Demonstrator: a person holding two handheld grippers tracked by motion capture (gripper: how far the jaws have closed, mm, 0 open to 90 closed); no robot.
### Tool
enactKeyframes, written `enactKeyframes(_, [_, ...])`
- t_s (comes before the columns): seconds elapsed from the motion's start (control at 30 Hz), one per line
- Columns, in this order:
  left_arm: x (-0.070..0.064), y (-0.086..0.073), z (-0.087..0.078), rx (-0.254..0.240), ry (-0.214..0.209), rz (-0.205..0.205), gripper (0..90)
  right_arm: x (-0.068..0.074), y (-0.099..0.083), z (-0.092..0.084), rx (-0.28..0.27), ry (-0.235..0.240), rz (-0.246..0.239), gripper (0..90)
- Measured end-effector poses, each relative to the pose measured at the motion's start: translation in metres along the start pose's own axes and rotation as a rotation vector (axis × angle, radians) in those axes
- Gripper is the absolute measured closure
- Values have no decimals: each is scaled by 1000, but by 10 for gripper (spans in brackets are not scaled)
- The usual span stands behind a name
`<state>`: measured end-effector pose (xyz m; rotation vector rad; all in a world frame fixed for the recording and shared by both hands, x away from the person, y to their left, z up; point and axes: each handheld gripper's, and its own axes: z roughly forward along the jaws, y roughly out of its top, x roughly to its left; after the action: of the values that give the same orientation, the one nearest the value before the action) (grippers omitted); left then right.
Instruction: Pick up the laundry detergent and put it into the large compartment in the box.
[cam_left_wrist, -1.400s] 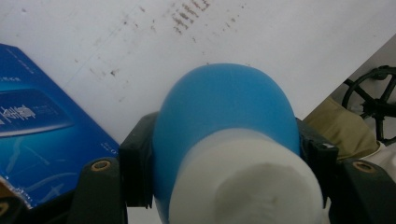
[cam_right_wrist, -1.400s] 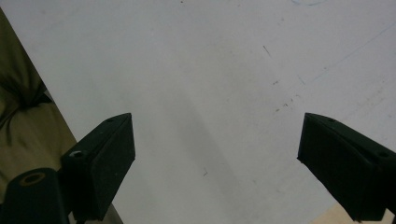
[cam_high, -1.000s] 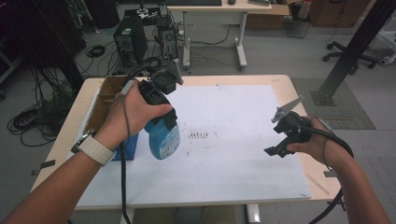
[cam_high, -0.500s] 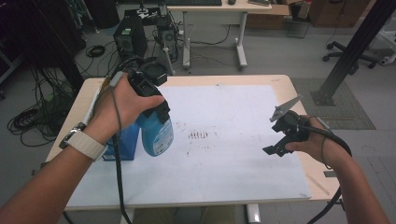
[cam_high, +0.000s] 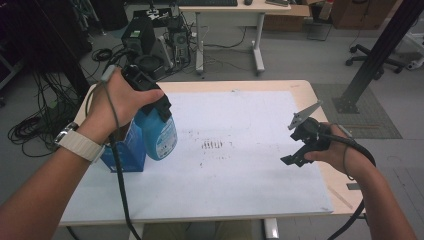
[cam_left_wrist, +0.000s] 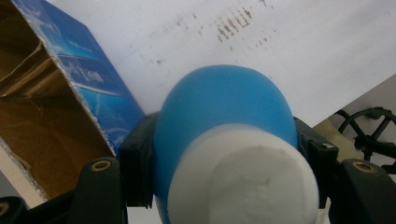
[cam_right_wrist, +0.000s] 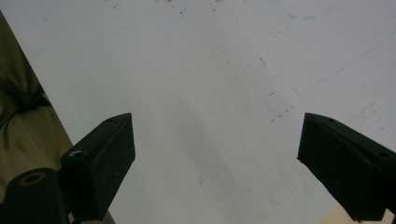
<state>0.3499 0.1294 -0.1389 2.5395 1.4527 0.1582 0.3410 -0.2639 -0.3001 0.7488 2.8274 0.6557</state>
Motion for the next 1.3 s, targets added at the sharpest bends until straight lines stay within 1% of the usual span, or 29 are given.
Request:
enactKeyframes(0.07, [3, 1, -3, 3, 3, -5, 373, 0, 0, 1, 0, 1, -2, 111])
enactKeyframes(0.37, [13, 3, -17, -10, 25, -46, 373, -1, -1, 2, 2, 1, 1, 111])
enactKeyframes(0.53, [20, 5, -25, -19, 30, -81, 374, -1, -2, 1, 2, 3, 1, 111])
enactKeyframes(0.7, [26, 6, -32, -17, 45, -102, 374, -2, -1, 1, 1, 1, 1, 111])
enactKeyframes(0.8, [29, 7, -35, -18, 51, -118, 374, -3, -1, 1, 1, 1, 0, 111])
enactKeyframes(0.87, [32, 7, -38, -16, 52, -122, 374, -3, -1, 1, 0, 2, 0, 111])
enactKeyframes(0.97, [37, 6, -42, -23, 49, -141, 374, -4, -1, 1, 0, 1, 1, 111])
enactKeyframes(1.07, [41, 6, -45, -25, 58, -149, 374, -4, 0, 1, -1, 2, 0, 111])
enactKeyframes(1.23, [49, 5, -48, -25, 58, -177, 374, -5, 2, 2, -5, 3, -3, 111])
enactKeyframes(1.3, [52, 5, -50, -33, 62, -193, 374, -5, 2, 3, -6, 4, -4, 111])
